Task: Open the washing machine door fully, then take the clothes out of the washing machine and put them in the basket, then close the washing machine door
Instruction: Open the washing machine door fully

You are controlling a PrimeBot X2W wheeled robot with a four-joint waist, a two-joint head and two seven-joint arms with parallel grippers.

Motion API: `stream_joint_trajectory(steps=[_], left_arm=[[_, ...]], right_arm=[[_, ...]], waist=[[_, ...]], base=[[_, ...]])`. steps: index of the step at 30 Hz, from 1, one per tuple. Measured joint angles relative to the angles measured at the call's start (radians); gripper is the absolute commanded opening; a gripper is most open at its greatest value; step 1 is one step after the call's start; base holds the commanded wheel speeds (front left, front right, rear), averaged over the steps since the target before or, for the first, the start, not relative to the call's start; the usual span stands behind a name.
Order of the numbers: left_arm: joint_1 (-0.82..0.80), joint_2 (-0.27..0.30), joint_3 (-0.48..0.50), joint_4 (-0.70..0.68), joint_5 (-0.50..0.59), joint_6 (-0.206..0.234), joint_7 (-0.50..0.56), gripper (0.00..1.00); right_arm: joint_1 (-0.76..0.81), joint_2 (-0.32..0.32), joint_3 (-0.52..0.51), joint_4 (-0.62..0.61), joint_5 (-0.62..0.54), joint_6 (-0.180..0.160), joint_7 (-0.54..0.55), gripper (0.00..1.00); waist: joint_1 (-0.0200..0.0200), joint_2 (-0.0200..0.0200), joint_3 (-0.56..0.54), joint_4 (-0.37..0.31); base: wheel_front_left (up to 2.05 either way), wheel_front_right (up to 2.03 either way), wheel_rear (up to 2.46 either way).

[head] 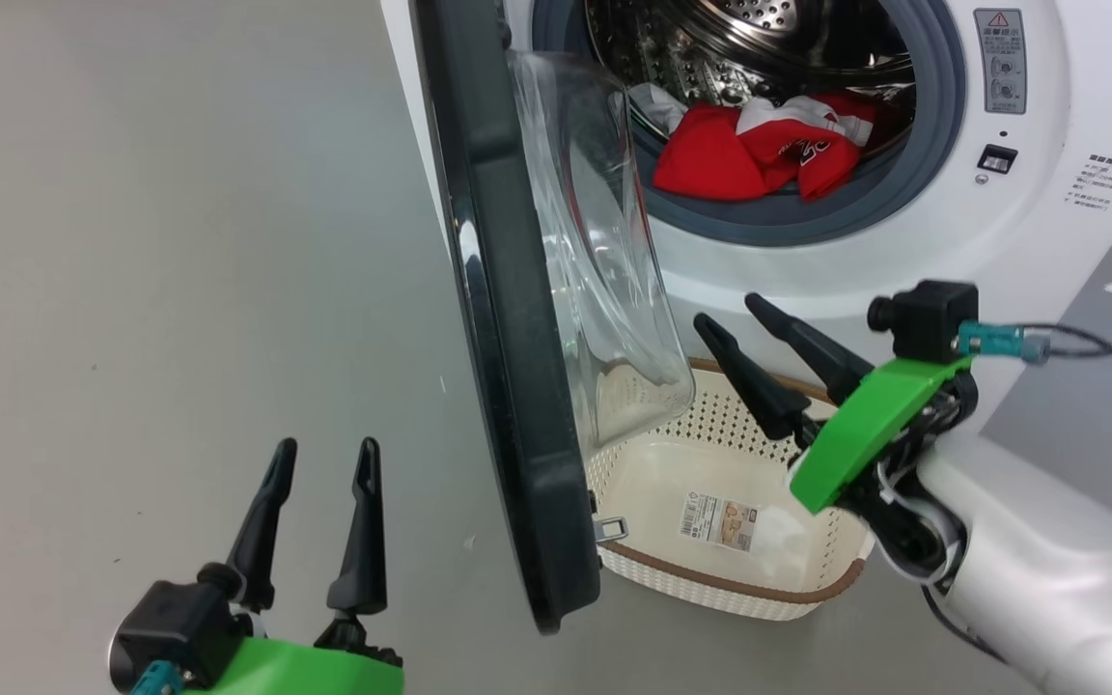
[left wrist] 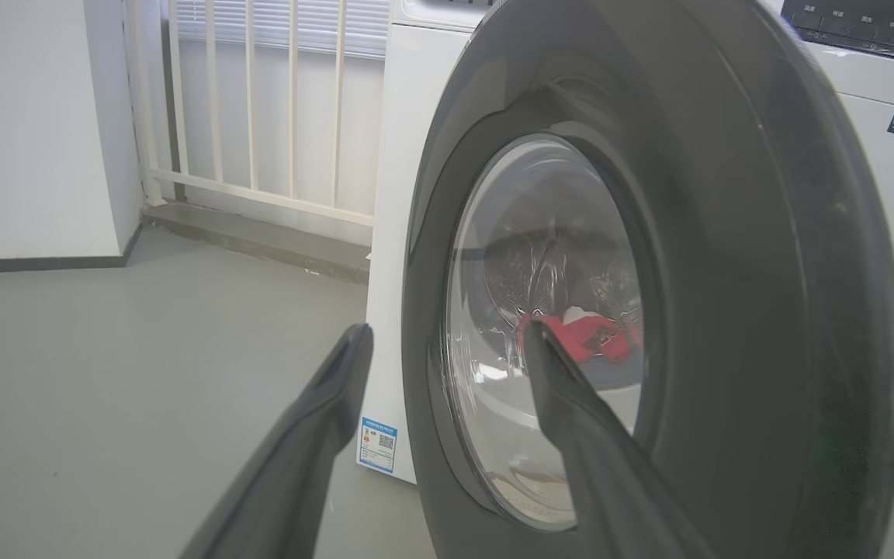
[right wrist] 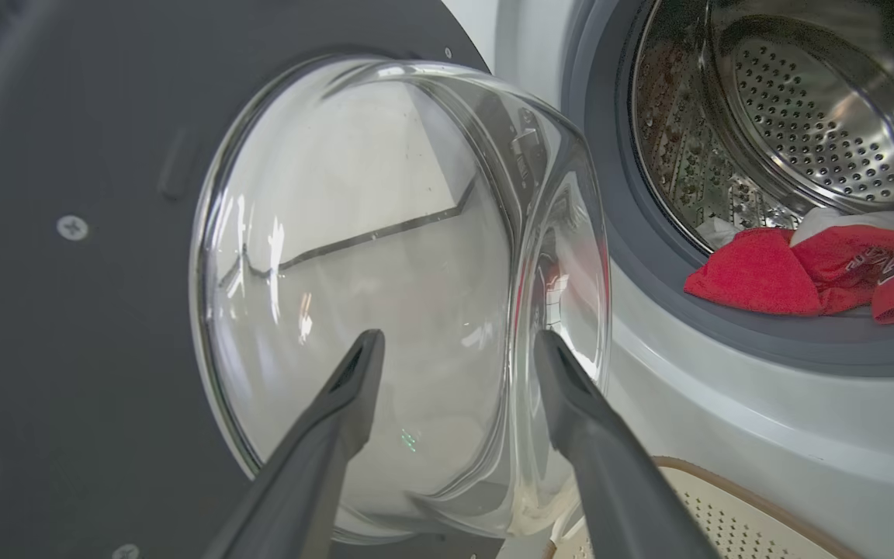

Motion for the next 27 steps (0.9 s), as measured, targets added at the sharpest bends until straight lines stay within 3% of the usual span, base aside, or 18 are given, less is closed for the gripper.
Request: stream_joint_trajectory(steps=[7, 11, 12, 15, 22, 27], left_arm=[[0.012, 0.000, 0.001, -0.009, 0.000, 0.001, -0.008, 1.00], [0.014, 0.000, 0.005, -0.016, 0.000, 0.001, -0.015, 1.00], [0.016, 0.000, 0.007, -0.018, 0.000, 0.001, -0.016, 1.00], [0.016, -0.001, 0.010, -0.022, 0.003, 0.001, -0.017, 1.00], [0.018, -0.004, 0.012, -0.023, 0.013, 0.000, -0.017, 1.00], [0.019, -0.009, 0.013, -0.024, 0.021, -0.001, -0.017, 1.00]], right_arm=[[0.206, 0.106, -0.325, 0.027, -0.426, 0.000, -0.001, 1.00], [0.313, 0.170, -0.525, -0.045, -0.677, 0.000, -0.003, 1.00], [0.374, 0.209, -0.614, -0.092, -0.798, 0.000, -0.003, 1.00], [0.468, 0.268, -0.707, -0.165, -0.959, 0.000, -0.006, 1.00], [0.599, 0.328, -0.830, -0.315, -1.159, 0.000, -0.006, 1.00], [0.672, 0.334, -0.858, -0.370, -1.171, 0.000, -0.005, 1.00]], waist=[[0.0000, 0.0000, -0.005, -0.001], [0.0000, 0.0000, -0.008, 0.000], [0.0000, 0.0000, -0.009, 0.001], [0.0000, 0.0000, -0.009, 0.002], [0.0000, 0.0000, -0.007, 0.002], [0.0000, 0.0000, -0.008, 0.006]], base=[[0.00, 0.00, 0.00], [0.00, 0.00, 0.00], [0.00, 0.00, 0.00], [0.00, 0.00, 0.00], [0.00, 0.00, 0.00], [0.00, 0.00, 0.00]])
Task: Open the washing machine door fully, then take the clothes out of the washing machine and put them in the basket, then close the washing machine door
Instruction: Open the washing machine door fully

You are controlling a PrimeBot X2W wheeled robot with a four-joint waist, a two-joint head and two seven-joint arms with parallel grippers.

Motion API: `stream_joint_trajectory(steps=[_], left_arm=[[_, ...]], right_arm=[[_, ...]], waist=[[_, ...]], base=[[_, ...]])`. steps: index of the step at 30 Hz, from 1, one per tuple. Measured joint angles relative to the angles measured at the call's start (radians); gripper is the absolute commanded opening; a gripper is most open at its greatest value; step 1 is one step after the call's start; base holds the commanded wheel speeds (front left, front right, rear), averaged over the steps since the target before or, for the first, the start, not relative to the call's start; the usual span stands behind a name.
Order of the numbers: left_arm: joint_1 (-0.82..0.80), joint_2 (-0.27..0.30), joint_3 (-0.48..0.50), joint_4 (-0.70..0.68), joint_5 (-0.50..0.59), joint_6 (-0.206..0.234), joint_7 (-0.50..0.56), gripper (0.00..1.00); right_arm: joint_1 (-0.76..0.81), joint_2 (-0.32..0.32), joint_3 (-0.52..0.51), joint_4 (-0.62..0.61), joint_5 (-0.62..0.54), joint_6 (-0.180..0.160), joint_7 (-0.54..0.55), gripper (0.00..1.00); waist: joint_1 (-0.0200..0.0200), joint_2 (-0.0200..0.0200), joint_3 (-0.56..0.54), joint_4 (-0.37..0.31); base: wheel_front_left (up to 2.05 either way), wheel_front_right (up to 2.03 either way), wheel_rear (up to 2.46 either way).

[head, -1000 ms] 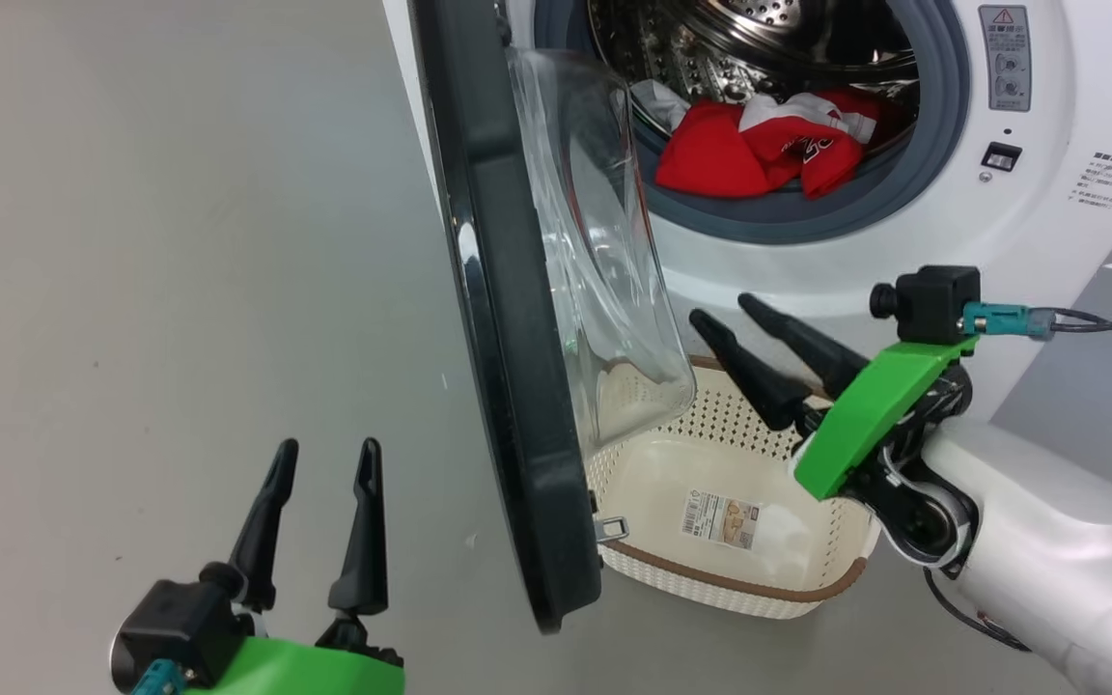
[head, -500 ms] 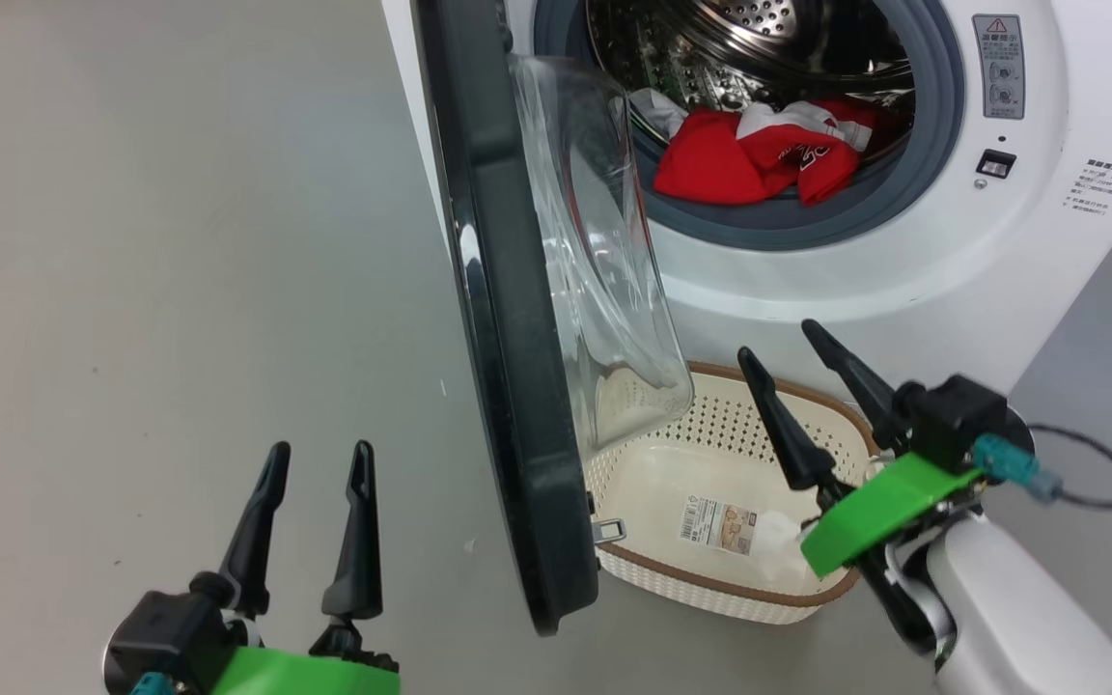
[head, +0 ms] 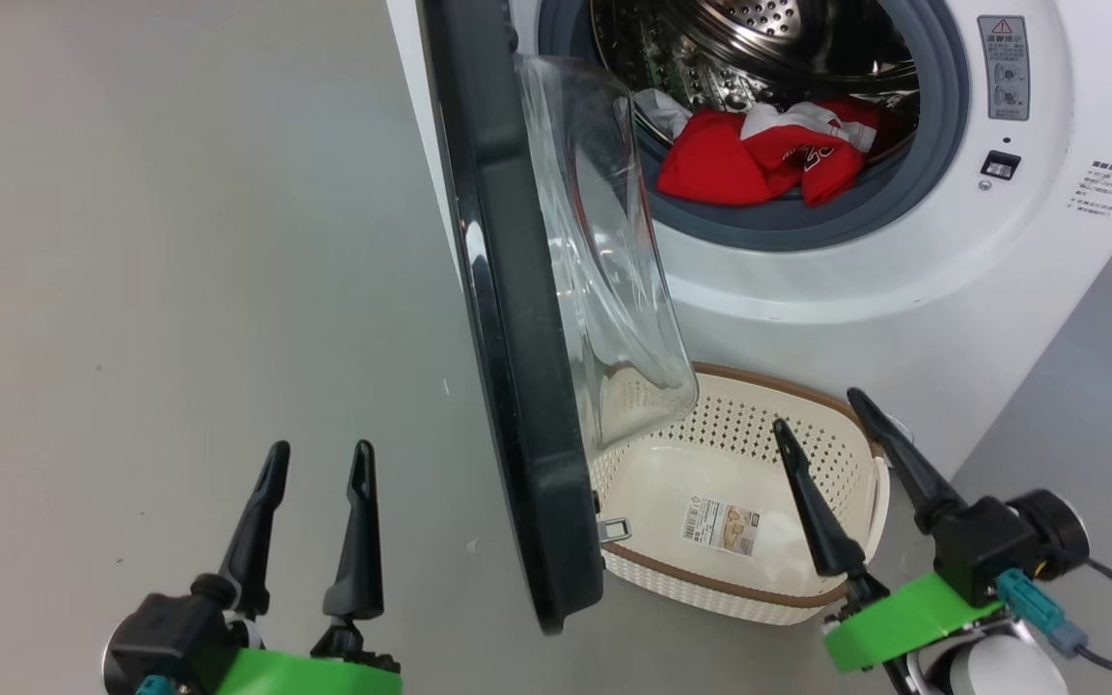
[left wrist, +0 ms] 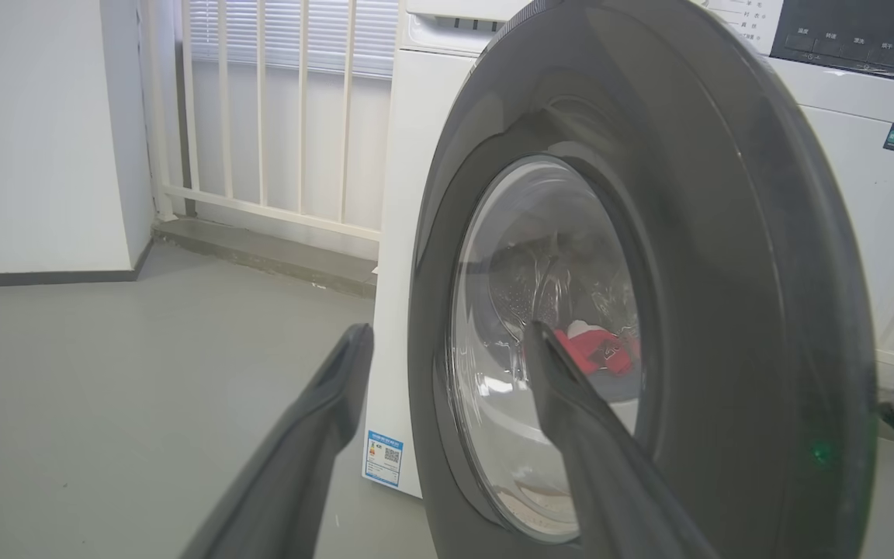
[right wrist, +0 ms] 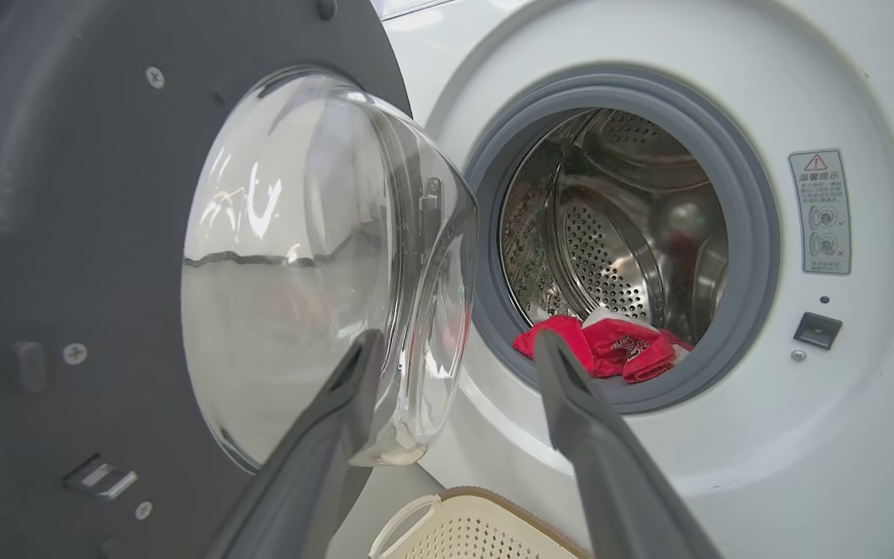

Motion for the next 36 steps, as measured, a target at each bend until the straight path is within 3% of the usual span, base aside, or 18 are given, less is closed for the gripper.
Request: stream_joint_trajectory(steps=[19, 20, 21, 22, 23, 36], left_arm=[[0.016, -0.013, 0.012, 0.009, 0.001, -0.003, 0.000, 1.00], [0.016, -0.013, 0.012, 0.009, 0.000, -0.008, 0.000, 0.93], [0.016, -0.013, 0.012, 0.009, 0.000, -0.008, 0.000, 0.48], [0.016, -0.014, 0.012, 0.009, 0.000, -0.008, 0.000, 0.11], [0.016, -0.014, 0.011, 0.008, 0.000, -0.009, 0.000, 0.00], [-0.017, -0.014, -0.018, -0.219, -0.005, -0.017, -0.005, 0.00]], right_arm=[[0.052, 0.003, 0.003, -0.020, 0.021, 0.000, 0.000, 1.00], [0.052, 0.003, 0.003, -0.020, 0.025, 0.000, 0.000, 1.00], [0.052, 0.003, 0.003, -0.019, 0.029, 0.000, 0.000, 1.00], [0.052, 0.003, 0.003, -0.019, 0.038, 0.000, 0.000, 1.00], [0.052, 0.003, 0.003, -0.018, 0.049, 0.000, 0.000, 1.00], [0.052, 0.003, 0.000, -0.012, 0.057, 0.000, 0.000, 1.00]], waist=[[0.0000, 0.0000, 0.014, -0.006], [0.0000, 0.0000, 0.014, -0.006], [0.0000, 0.0000, 0.015, -0.007], [0.0000, 0.0000, 0.016, -0.008], [0.0000, 0.0000, 0.016, -0.008], [-0.0001, 0.0000, 0.021, -0.018]], base=[[0.00, 0.00, 0.00], [0.00, 0.00, 0.00], [0.00, 0.00, 0.00], [0.00, 0.00, 0.00], [0.00, 0.00, 0.00], [0.00, 0.00, 0.00]])
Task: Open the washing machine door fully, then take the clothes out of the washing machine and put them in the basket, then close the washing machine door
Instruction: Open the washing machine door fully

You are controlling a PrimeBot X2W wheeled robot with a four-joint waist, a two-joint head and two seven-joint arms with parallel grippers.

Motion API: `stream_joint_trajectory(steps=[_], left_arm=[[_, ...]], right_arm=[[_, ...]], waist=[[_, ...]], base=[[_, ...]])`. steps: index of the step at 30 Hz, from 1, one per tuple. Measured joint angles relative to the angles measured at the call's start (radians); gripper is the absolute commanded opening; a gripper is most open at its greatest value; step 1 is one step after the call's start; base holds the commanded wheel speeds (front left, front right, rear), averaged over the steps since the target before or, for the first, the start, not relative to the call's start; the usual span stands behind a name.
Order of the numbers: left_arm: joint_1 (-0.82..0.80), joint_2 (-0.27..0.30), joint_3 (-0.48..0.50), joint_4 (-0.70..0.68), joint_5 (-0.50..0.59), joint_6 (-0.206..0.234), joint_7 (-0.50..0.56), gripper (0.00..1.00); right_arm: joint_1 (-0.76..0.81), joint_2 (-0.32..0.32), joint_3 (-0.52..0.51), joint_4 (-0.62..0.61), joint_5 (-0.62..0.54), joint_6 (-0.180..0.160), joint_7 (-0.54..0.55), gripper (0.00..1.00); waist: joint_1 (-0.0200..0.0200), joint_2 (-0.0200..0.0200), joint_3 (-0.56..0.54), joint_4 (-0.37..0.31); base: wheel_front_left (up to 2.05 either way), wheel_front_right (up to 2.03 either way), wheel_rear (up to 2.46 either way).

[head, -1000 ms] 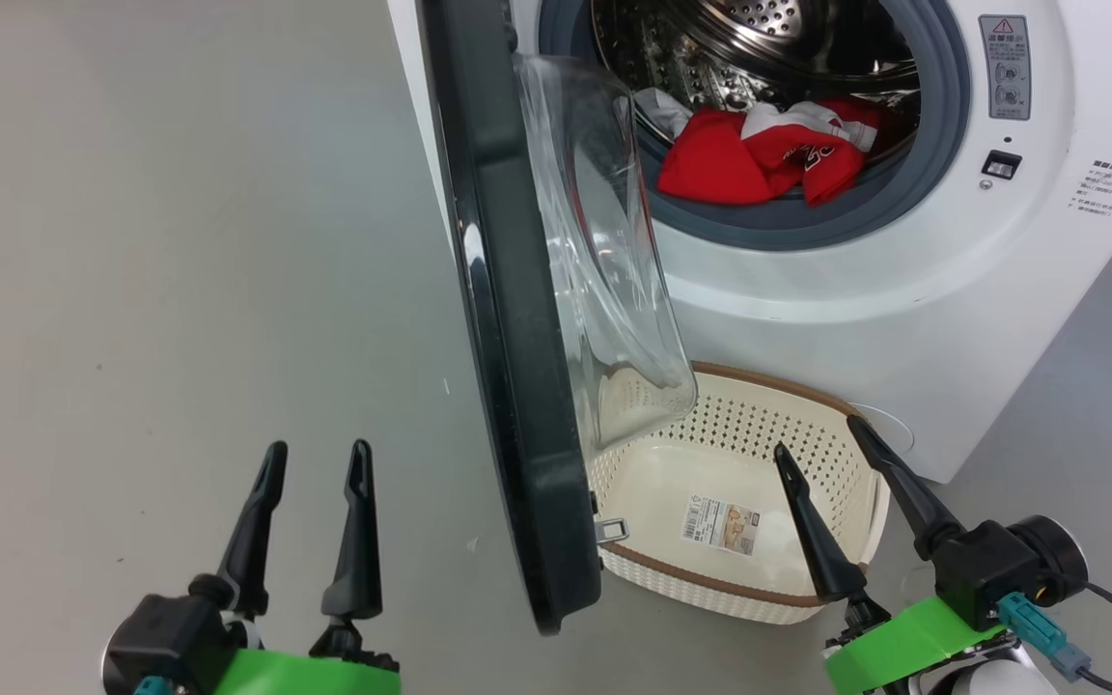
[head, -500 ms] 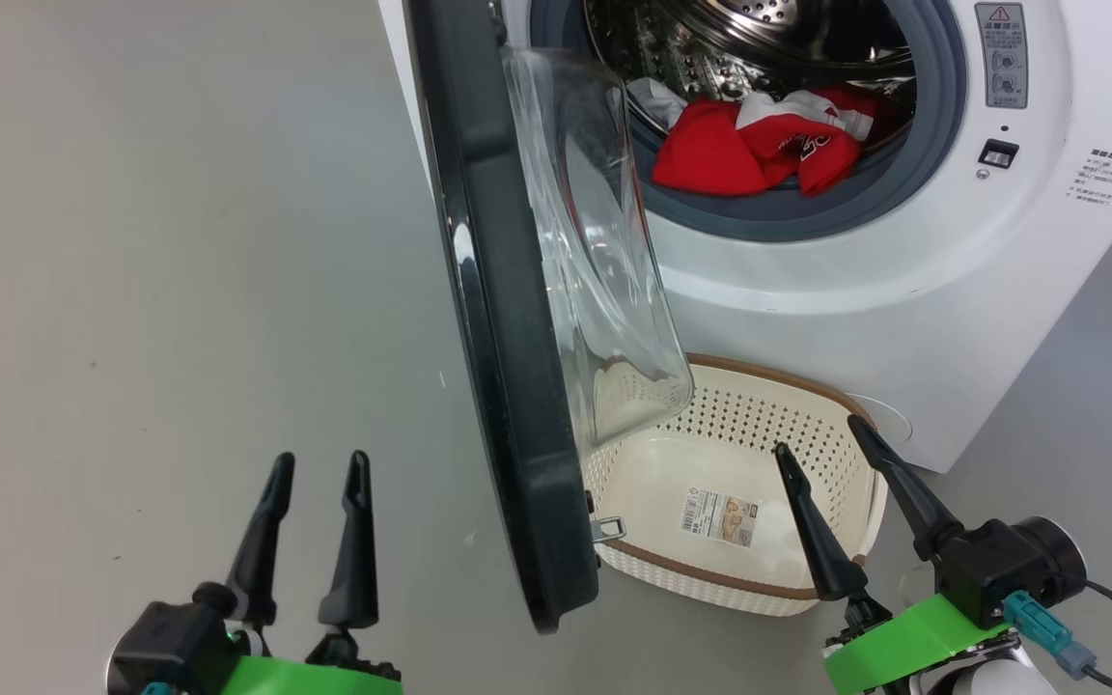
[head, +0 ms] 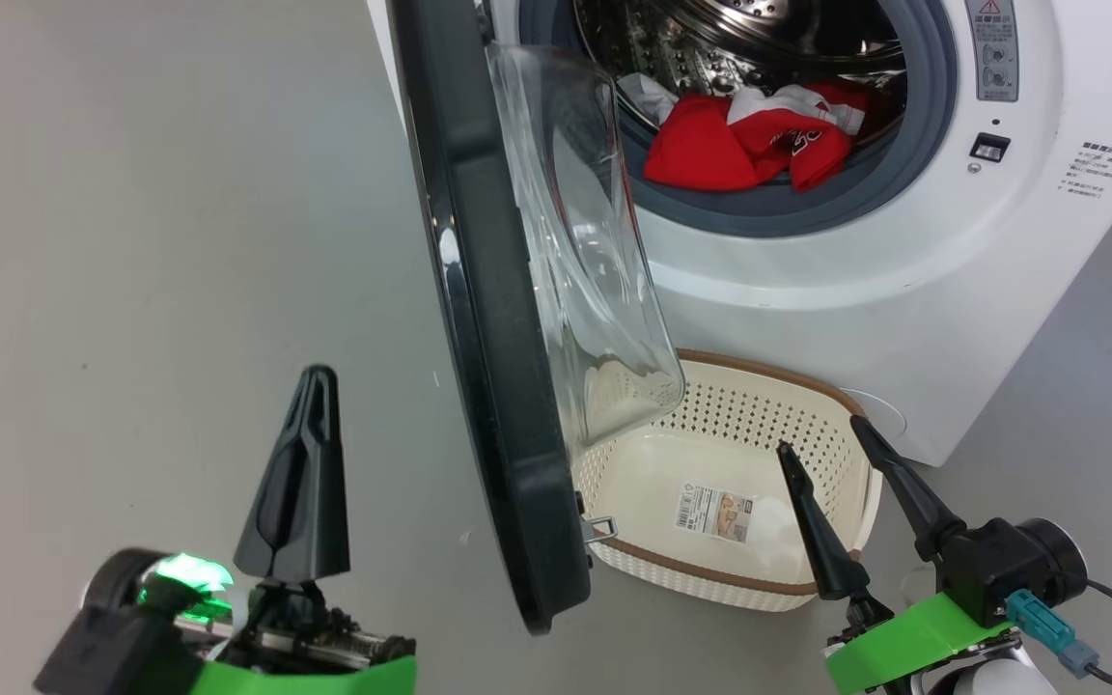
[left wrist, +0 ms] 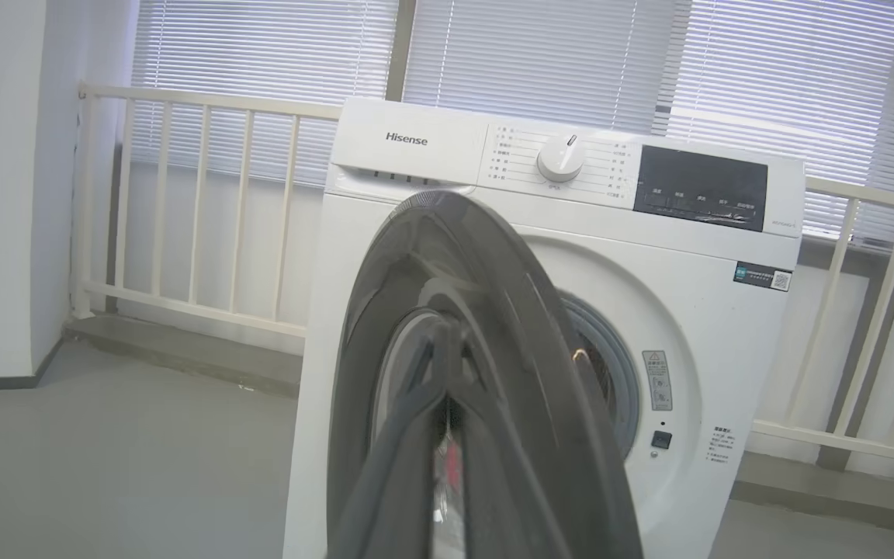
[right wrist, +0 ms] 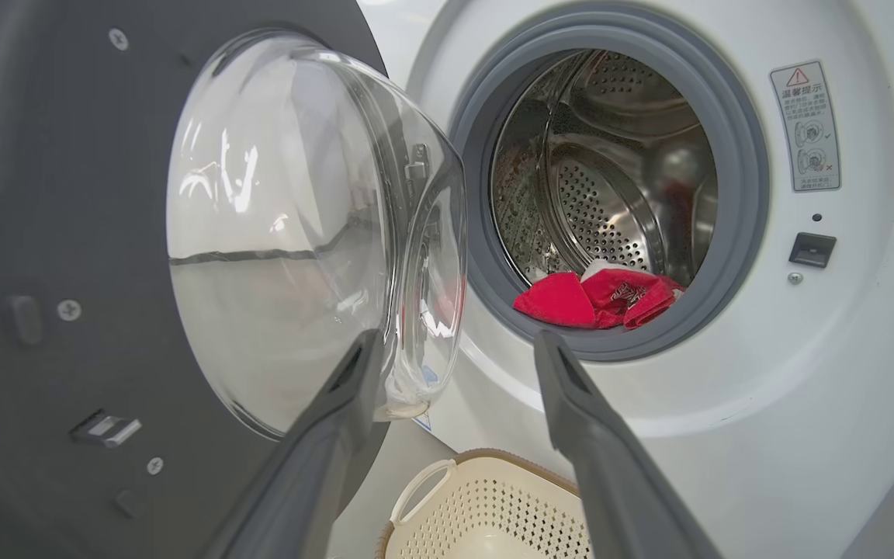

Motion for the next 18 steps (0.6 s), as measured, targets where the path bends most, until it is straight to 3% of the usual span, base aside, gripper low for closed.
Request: stream_joint_trajectory(steps=[8, 12, 18], left_arm=[[-0.033, 0.001, -0.102, -0.147, 0.005, -0.051, 0.027, 0.00], [-0.040, 0.010, -0.173, -0.157, 0.012, -0.089, 0.093, 0.00], [-0.040, 0.026, -0.235, -0.140, 0.002, -0.106, 0.192, 0.00]], right_arm=[[-0.001, 0.000, 0.000, 0.001, 0.001, 0.000, 0.000, 1.00], [-0.002, 0.000, 0.002, 0.002, 0.001, 0.000, 0.000, 1.00], [-0.003, 0.000, 0.002, 0.002, 0.001, 0.000, 0.000, 1.00]], waist=[[0.0000, 0.0000, 0.000, -0.009], [0.0000, 0.0000, 0.002, -0.016], [0.0000, 0.0000, 0.007, -0.029]], base=[[0.00, 0.00, 0.00], [0.00, 0.00, 0.00], [0.00, 0.00, 0.00]])
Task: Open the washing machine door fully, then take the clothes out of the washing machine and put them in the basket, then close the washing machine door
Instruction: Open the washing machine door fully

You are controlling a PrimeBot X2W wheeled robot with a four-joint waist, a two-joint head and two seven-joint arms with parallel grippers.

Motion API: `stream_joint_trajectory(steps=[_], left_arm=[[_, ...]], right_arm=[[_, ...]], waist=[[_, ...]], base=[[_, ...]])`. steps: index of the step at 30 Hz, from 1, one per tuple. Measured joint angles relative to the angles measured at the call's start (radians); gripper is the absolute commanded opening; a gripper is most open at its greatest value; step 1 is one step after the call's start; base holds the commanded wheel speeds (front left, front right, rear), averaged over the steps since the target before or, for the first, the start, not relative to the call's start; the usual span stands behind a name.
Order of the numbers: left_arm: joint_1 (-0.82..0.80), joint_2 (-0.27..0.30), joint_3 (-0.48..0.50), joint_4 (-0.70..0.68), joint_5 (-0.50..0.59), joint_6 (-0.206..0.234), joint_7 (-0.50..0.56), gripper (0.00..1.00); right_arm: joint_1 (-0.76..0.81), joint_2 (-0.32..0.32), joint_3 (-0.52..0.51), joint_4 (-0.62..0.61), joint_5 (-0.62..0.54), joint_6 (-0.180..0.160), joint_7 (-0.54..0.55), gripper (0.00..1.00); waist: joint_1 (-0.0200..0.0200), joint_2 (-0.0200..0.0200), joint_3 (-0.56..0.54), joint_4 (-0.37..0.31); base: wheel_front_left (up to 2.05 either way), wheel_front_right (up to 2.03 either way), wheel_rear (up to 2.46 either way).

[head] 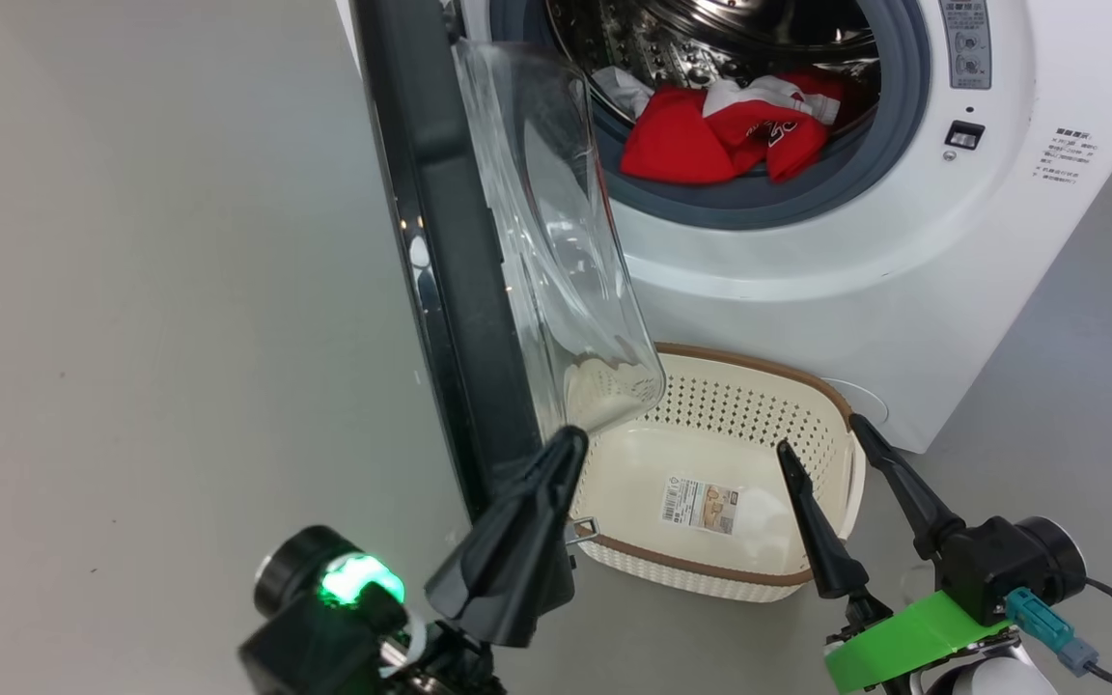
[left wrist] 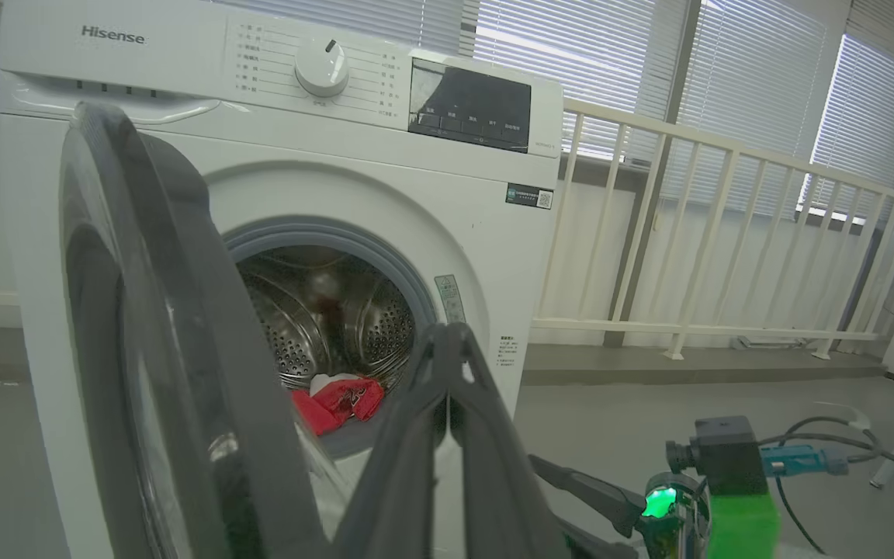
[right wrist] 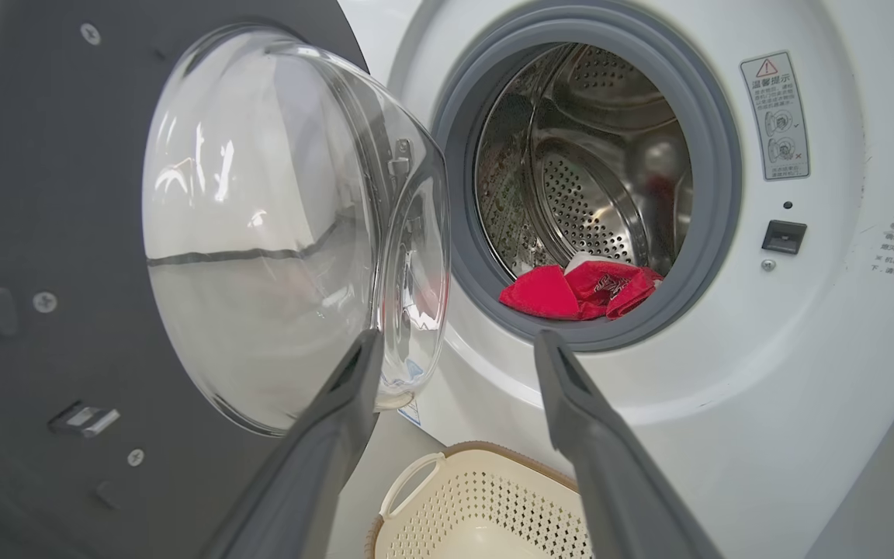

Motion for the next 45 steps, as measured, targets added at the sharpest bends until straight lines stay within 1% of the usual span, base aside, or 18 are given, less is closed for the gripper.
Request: stream_joint_trajectory(steps=[5, 15, 22, 25, 35, 40, 45], left_arm=[[0.001, 0.002, -0.026, 0.040, -0.021, 0.002, 0.074, 0.00], [0.001, 0.001, -0.030, 0.155, -0.034, 0.065, 0.184, 0.00], [0.001, 0.000, -0.024, 0.208, -0.022, 0.099, 0.183, 0.00], [0.001, -0.001, -0.024, 0.218, -0.020, 0.103, 0.174, 0.00], [0.019, -0.003, -0.017, 0.224, -0.015, 0.133, 0.148, 0.00], [0.034, 0.007, 0.014, 0.226, -0.015, 0.154, 0.136, 0.00], [0.056, 0.028, 0.063, 0.225, -0.015, 0.194, 0.122, 0.00]], right_arm=[[-0.003, 0.000, -0.001, 0.001, 0.000, 0.000, 0.000, 1.00], [-0.007, 0.000, 0.002, 0.001, 0.009, 0.000, 0.000, 1.00], [-0.007, 0.000, 0.005, 0.002, 0.010, 0.000, 0.000, 1.00], [-0.007, 0.000, 0.011, 0.002, 0.010, 0.000, 0.000, 1.00], [-0.006, 0.000, 0.015, 0.001, 0.010, 0.000, 0.000, 1.00], [0.000, 0.000, 0.015, 0.002, 0.010, 0.000, 0.000, 1.00], [0.001, 0.000, 0.036, 0.005, 0.010, 0.000, 0.000, 1.00]], waist=[[0.0000, 0.0000, 0.004, -0.008], [0.0000, 0.0000, 0.006, -0.022], [0.0001, 0.0000, 0.001, -0.017], [0.0000, 0.0000, -0.002, -0.010], [0.0001, 0.0000, -0.009, 0.039], [0.0000, 0.0000, -0.012, 0.072], [0.0001, 0.0000, -0.010, 0.093]], base=[[0.00, 0.00, 0.00], [0.00, 0.00, 0.00], [0.00, 0.00, 0.00], [0.00, 0.00, 0.00], [0.00, 0.00, 0.00], [0.00, 0.00, 0.00], [0.00, 0.00, 0.00]])
